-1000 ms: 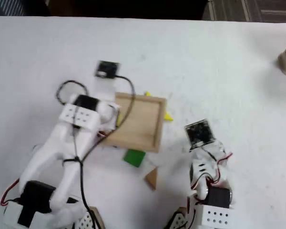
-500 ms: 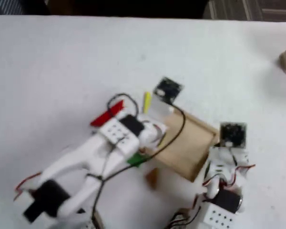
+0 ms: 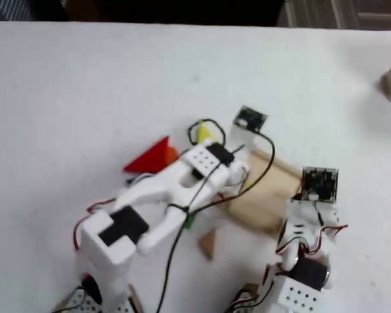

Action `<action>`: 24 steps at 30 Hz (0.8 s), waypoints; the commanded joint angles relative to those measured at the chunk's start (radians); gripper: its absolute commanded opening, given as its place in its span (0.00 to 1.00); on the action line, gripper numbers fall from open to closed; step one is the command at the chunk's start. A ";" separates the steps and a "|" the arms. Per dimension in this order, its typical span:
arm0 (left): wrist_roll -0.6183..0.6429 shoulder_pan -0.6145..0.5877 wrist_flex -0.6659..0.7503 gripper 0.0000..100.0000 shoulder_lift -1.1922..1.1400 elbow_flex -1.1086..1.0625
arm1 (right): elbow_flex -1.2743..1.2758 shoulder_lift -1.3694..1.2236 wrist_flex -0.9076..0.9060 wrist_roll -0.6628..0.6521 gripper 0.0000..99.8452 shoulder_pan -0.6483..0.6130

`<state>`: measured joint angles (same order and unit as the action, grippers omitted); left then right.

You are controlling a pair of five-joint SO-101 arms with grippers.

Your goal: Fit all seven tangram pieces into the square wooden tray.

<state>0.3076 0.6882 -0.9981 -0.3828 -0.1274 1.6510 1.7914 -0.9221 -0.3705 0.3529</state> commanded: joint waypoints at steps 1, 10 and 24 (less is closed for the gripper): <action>0.029 -0.004 -0.115 0.31 0.110 0.048 | -0.038 0.010 0.019 0.006 0.07 -0.027; -0.215 -0.117 -0.124 0.15 0.487 -0.339 | -0.037 0.010 0.015 0.003 0.07 -0.031; -0.313 0.260 0.018 0.02 1.070 -0.845 | -0.028 0.010 0.016 0.003 0.07 -0.068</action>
<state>-0.0422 0.8677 -1.0441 0.6252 -0.9590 1.6510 1.7914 -0.9221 -0.3705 0.2961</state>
